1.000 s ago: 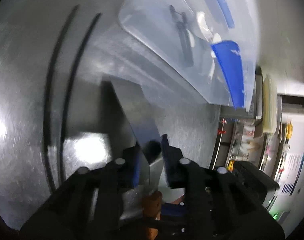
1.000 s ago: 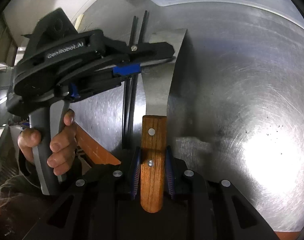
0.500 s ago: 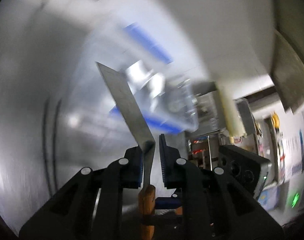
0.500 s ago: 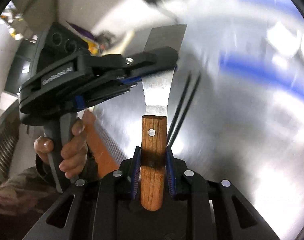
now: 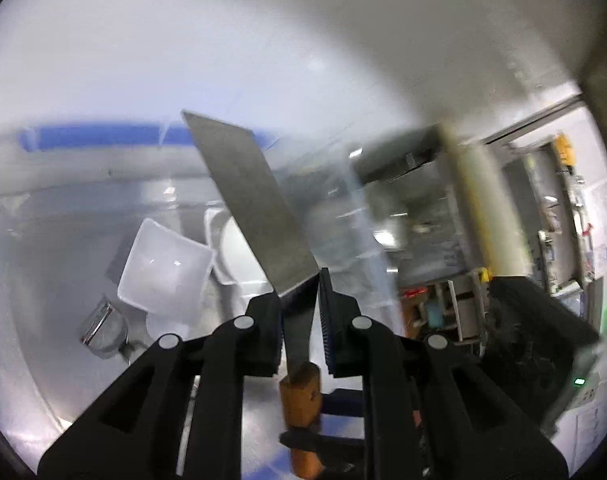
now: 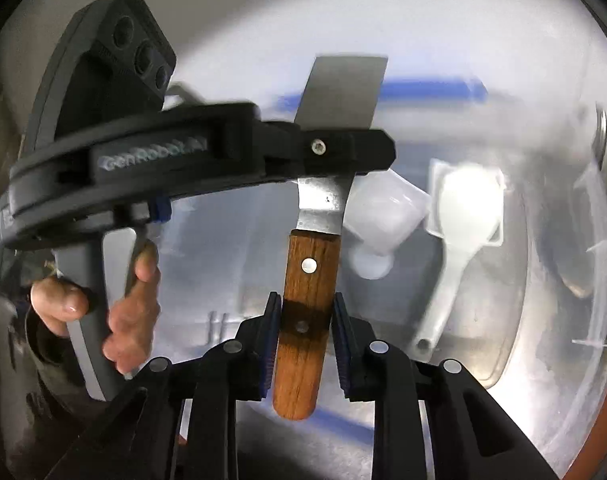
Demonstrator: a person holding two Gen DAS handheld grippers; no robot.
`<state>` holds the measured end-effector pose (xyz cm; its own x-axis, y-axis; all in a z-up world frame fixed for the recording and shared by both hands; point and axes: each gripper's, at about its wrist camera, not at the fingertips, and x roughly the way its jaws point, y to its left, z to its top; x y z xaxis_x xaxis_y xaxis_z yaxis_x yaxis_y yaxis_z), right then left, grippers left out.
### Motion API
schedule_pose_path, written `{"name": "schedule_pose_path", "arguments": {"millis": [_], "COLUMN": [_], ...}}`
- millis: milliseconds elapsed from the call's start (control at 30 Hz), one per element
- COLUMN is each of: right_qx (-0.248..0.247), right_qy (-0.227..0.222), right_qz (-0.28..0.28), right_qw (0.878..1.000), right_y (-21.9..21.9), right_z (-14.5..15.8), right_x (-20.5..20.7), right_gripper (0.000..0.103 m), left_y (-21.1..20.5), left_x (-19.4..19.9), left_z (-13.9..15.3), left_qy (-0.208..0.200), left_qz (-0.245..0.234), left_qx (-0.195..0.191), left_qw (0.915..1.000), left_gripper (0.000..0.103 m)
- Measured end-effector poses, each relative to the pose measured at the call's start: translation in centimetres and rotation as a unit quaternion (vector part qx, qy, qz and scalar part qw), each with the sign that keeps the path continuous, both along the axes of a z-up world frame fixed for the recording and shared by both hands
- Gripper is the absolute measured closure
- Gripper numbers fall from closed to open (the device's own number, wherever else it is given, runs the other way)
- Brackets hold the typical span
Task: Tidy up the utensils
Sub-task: 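Carry the scraper into the clear box and open the right gripper, then move the right gripper down to the black chopsticks on the counter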
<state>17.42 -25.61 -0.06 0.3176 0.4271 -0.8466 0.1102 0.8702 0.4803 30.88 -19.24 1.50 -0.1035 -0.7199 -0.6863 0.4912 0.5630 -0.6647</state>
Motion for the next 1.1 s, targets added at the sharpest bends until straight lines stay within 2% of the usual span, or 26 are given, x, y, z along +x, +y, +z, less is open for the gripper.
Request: {"name": "schedule_pose_path", "arguments": {"millis": [33, 167, 267, 367, 433, 467, 533, 567, 600, 733, 833, 900, 933, 967, 1000, 1100], "right_qx": [-0.003, 0.006, -0.005, -0.027, -0.013, -0.006, -0.009, -0.006, 0.0, -0.011, -0.009, -0.003, -0.002, 0.0, 0.007, 0.023], "right_qy": [0.012, 0.059, 0.1, 0.13, 0.145, 0.155, 0.148, 0.143, 0.134, 0.056, -0.018, -0.056, -0.067, -0.078, -0.079, -0.046], "right_qz": [-0.003, -0.011, -0.007, 0.001, -0.007, -0.01, -0.009, -0.01, -0.014, -0.021, 0.001, 0.026, 0.04, 0.063, 0.083, 0.142], "right_qw": [1.0, 0.998, 0.995, 0.991, 0.989, 0.988, 0.989, 0.99, 0.991, 0.998, 1.0, 0.998, 0.997, 0.995, 0.993, 0.989], "right_y": [-0.4, -1.5, -1.5, -0.7, -0.8, -0.8, -1.0, -1.2, -1.5, -1.5, 0.7, 3.0, 4.8, 7.0, 8.7, 14.3], "right_z": [-0.8, -5.0, -7.4, -9.3, -10.3, -10.6, -10.2, -9.9, -9.3, -3.4, 2.0, 4.4, 5.1, 5.5, 5.4, 2.2], "right_x": [0.4, 2.0, 3.2, 4.3, 4.5, 4.7, 4.6, 4.4, 3.8, 0.4, -3.7, -6.1, -7.4, -8.9, -9.9, -11.3], "right_gripper": [0.076, 0.076, 0.077, 0.077, 0.077, 0.076, 0.074, 0.072, 0.072, 0.072, 0.072, 0.062, 0.061, 0.061, 0.061, 0.061], "left_y": [-1.0, -2.3, -3.0, -3.7, -3.8, -3.7, -3.1, -2.8, -2.1, 1.6, 7.0, 9.8, 13.1, 14.6, 16.8, 24.2], "left_x": [0.8, 2.2, 2.7, 2.2, 1.8, 1.8, 1.7, 1.7, 1.6, 0.8, -2.1, -4.1, -5.9, -6.8, -7.8, -10.8], "left_z": [-2.1, -6.9, -9.2, -10.1, -10.9, -11.1, -11.0, -10.7, -10.2, -5.8, 0.1, 2.9, 4.6, 5.4, 6.2, 6.3], "left_qy": [0.022, 0.063, 0.088, 0.082, 0.067, 0.066, 0.055, 0.048, 0.042, 0.013, -0.055, -0.088, -0.109, -0.117, -0.125, -0.128], "left_qz": [-0.003, -0.005, -0.015, -0.027, -0.029, -0.029, -0.021, -0.016, -0.01, 0.012, 0.032, 0.048, 0.063, 0.074, 0.09, 0.156], "left_qx": [0.011, 0.04, 0.056, 0.084, 0.121, 0.124, 0.143, 0.146, 0.139, 0.096, 0.055, 0.036, 0.021, 0.016, 0.014, 0.019], "left_qw": [0.9997, 0.9972, 0.9944, 0.9927, 0.99, 0.9897, 0.9879, 0.988, 0.9894, 0.9952, 0.9964, 0.9943, 0.9919, 0.9902, 0.988, 0.9792], "left_gripper": [0.09, 0.089, 0.089, 0.089, 0.088, 0.087, 0.07, 0.055, 0.051, 0.05, 0.047, 0.038, 0.034, 0.031, 0.03, 0.029]}}
